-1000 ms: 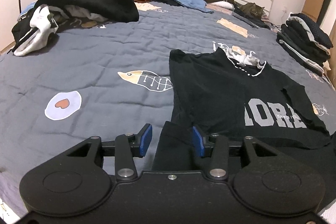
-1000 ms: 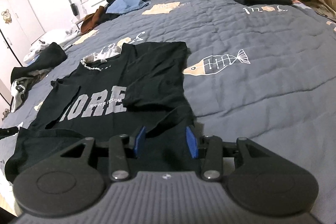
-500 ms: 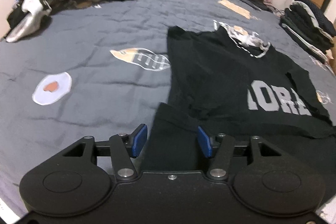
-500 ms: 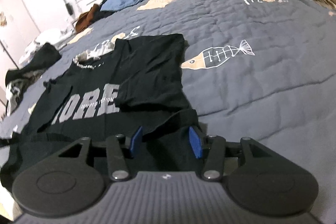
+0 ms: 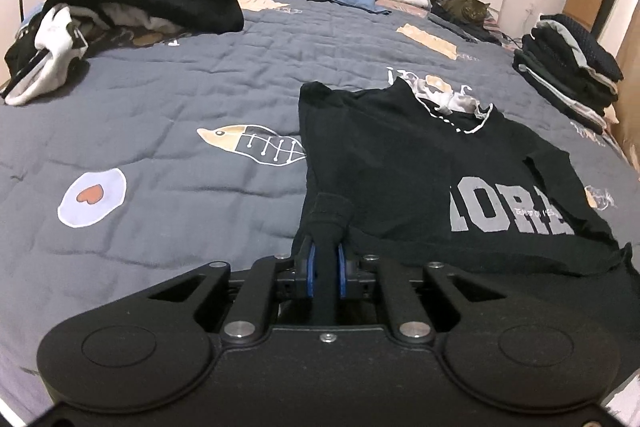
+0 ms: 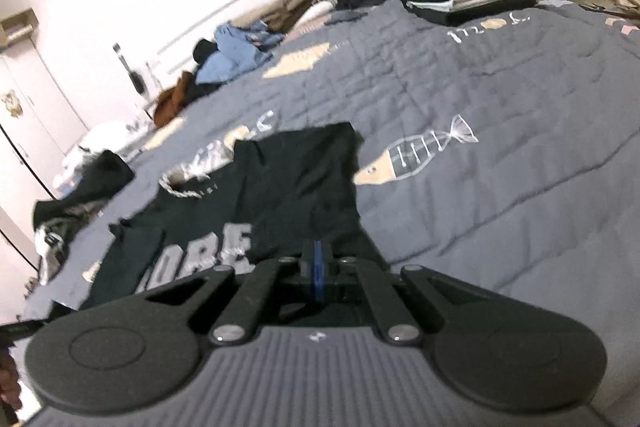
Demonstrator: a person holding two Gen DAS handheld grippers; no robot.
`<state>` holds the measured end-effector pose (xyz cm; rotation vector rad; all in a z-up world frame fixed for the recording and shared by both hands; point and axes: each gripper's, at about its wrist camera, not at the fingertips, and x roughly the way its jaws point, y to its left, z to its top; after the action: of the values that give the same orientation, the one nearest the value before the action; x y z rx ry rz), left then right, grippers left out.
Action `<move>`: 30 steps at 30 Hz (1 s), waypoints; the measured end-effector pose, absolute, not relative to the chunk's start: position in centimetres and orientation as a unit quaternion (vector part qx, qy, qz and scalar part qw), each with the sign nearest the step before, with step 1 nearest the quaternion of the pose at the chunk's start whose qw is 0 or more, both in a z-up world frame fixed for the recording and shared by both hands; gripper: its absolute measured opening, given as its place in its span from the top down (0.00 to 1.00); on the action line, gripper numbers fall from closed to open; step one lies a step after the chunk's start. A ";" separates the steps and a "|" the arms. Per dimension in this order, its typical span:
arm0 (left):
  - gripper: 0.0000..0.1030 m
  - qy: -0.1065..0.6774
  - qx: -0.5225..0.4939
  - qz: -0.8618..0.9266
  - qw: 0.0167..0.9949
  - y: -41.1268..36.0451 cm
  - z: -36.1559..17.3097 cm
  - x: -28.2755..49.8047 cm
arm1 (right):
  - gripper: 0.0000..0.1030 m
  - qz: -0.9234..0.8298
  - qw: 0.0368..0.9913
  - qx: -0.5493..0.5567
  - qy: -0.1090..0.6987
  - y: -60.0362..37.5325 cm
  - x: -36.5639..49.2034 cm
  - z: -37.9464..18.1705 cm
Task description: Fold clothes
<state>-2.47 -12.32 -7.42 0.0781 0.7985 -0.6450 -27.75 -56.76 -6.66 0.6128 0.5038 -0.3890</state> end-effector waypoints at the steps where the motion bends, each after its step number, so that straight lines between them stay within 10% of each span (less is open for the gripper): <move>1: 0.89 0.381 0.040 -0.308 0.871 -12.4 -7.4 -2.5 | 1.00 -0.184 0.905 0.294 0.245 -56.8 -27.8 -6.5; 9: 0.89 0.377 0.059 -0.306 0.872 -12.9 -7.6 -2.7 | 0.91 -0.183 0.906 0.244 0.292 -56.3 -26.7 -7.2; 14: 0.89 0.379 0.061 -0.304 0.872 -12.9 -7.7 -2.7 | 0.58 -0.184 0.905 0.227 0.310 -56.2 -26.2 -7.9; 20: 0.89 0.382 0.064 -0.300 0.872 -13.0 -7.8 -2.8 | 0.43 -0.187 0.910 0.203 0.309 -55.9 -26.0 -7.7; 30: 0.89 0.387 0.066 -0.296 0.871 -13.1 -8.0 -2.7 | 0.39 -0.174 0.906 0.172 0.347 -56.2 -26.0 -8.3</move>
<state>-2.67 -13.05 -8.05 0.1373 0.8089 -0.6181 -26.02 -56.19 -8.26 0.3562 0.7159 -0.3586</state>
